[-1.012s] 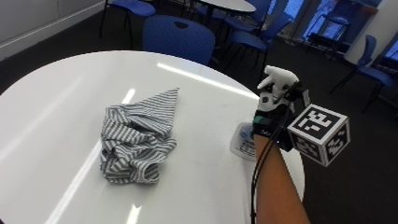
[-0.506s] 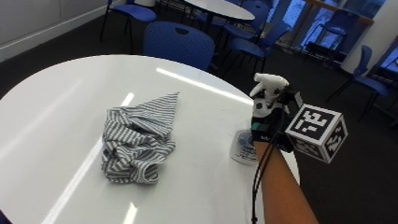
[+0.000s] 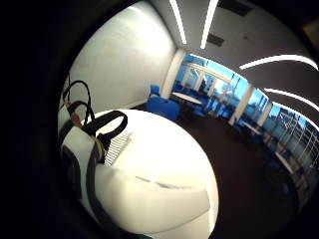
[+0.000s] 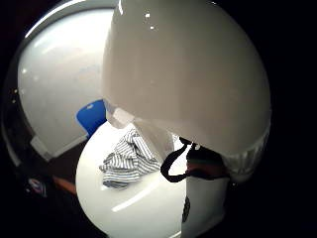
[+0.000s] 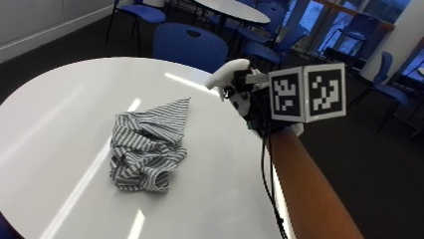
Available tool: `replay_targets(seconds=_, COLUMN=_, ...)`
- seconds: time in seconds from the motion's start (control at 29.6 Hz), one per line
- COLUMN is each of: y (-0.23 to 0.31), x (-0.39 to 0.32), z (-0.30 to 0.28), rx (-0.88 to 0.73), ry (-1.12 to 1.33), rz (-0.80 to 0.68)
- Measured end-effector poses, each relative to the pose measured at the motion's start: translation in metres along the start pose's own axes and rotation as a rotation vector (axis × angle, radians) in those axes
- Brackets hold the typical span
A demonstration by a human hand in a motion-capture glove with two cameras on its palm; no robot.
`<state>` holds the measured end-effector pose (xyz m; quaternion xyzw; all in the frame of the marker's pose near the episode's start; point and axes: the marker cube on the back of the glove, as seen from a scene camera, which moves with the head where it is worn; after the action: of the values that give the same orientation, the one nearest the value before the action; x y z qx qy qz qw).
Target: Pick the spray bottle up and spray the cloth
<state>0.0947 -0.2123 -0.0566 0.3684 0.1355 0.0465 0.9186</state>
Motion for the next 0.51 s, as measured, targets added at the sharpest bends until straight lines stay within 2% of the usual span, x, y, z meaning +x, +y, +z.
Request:
replay_targets(seconds=0.34, y=-0.045, x=-0.064, z=0.003, rx=-0.033, ry=0.309, rz=-0.468)
replay_targets(seconds=0.51, y=-0.051, x=-0.092, z=0.012, rx=-0.046, ry=0.354, rz=-0.609)
